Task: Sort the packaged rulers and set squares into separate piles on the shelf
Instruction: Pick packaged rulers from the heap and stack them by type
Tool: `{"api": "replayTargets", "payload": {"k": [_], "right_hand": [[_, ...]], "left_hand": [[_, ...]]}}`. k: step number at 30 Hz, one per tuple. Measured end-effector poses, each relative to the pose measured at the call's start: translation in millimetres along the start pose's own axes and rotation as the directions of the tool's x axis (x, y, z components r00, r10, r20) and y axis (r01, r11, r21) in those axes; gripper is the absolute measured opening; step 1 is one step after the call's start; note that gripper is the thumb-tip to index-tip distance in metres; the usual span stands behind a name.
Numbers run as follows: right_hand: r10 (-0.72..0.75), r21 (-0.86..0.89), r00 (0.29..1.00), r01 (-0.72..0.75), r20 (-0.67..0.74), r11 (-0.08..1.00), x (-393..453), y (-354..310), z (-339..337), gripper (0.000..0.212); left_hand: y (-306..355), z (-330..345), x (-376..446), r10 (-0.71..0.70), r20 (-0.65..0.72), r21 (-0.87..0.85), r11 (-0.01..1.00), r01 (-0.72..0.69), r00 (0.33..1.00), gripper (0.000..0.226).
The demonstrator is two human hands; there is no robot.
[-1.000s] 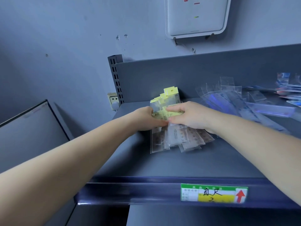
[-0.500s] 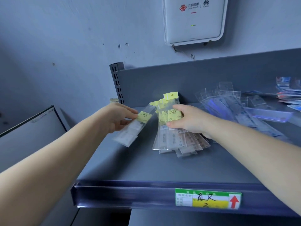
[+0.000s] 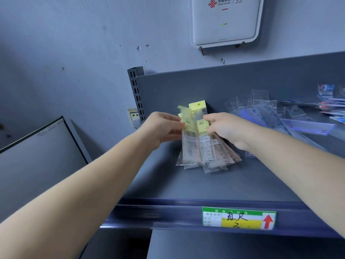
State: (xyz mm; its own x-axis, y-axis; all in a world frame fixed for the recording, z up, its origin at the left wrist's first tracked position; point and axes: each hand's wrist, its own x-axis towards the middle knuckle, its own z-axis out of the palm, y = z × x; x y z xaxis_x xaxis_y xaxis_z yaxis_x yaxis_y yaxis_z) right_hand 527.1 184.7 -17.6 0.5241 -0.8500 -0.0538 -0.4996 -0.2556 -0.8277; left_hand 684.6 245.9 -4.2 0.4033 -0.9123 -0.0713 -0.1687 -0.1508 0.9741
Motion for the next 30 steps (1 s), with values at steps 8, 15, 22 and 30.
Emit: {"api": "replayTargets", "payload": {"k": [8, 15, 22, 30], "right_hand": [[0.067, 0.234, 0.995, -0.083, 0.073, 0.969, 2, -4, -7, 0.032], [0.151, 0.468, 0.963, -0.242, 0.224, 0.850, -2, -16, -29, 0.013], [0.278, 0.438, 0.932, -0.355, 0.231, 0.826, 4, -19, -36, 0.044], [0.314, 0.339, 0.903, -0.406, 0.294, 0.849, 16, -15, -35, 0.010]], "left_hand": [[-9, -2, 1, -0.116, 0.212, -0.065, 0.989, 0.132, 0.970, 0.029], [-2, -18, -2, -0.186, 0.429, -0.249, 0.916, 0.314, 0.884, 0.026], [9, -9, 6, -0.272, 0.421, -0.306, 0.855, 0.418, 0.865, 0.016], [10, 8, 42, -0.349, 0.402, -0.129, 0.894, 0.430, 0.846, 0.015]]}}
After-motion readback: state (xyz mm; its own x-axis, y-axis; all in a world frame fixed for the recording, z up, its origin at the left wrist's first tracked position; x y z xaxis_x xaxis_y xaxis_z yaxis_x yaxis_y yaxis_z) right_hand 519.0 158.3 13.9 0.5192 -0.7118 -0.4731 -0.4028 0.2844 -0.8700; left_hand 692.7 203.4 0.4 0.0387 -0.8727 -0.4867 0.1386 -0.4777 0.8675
